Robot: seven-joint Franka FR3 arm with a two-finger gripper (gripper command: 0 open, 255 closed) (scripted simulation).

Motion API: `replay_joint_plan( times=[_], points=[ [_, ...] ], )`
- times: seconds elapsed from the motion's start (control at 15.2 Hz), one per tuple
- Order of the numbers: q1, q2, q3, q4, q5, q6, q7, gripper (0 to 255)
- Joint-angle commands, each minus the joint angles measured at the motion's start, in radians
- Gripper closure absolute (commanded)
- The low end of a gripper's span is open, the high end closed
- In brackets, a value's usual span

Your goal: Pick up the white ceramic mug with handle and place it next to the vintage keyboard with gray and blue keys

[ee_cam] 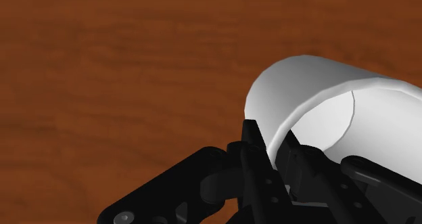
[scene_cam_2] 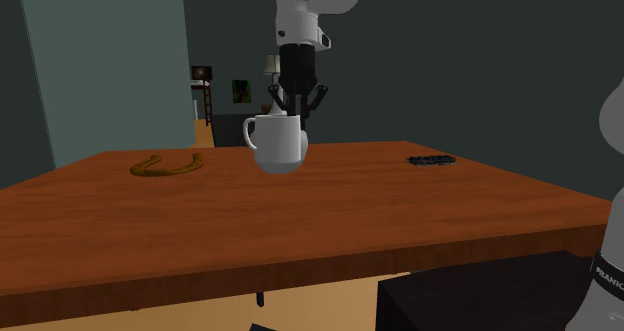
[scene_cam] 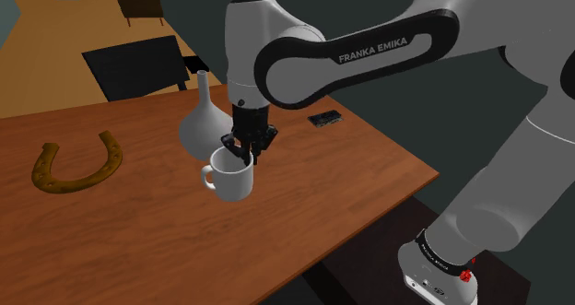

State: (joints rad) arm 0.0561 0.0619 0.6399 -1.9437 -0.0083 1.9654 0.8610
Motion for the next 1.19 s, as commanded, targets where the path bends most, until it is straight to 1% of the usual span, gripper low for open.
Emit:
replay_joint_plan(
  times=[0.0, 0.92, 1.12],
  points=[
    [0.0, -0.002, 0.0, 0.021, 0.002, -0.023, 0.0, 255],
    [-0.003, -0.03, -0.001, 0.18, 0.019, -0.204, -0.009, 255],
    [-0.041, -0.042, -0.035, 0.155, 0.024, -0.19, -0.083, 255]
  ],
)
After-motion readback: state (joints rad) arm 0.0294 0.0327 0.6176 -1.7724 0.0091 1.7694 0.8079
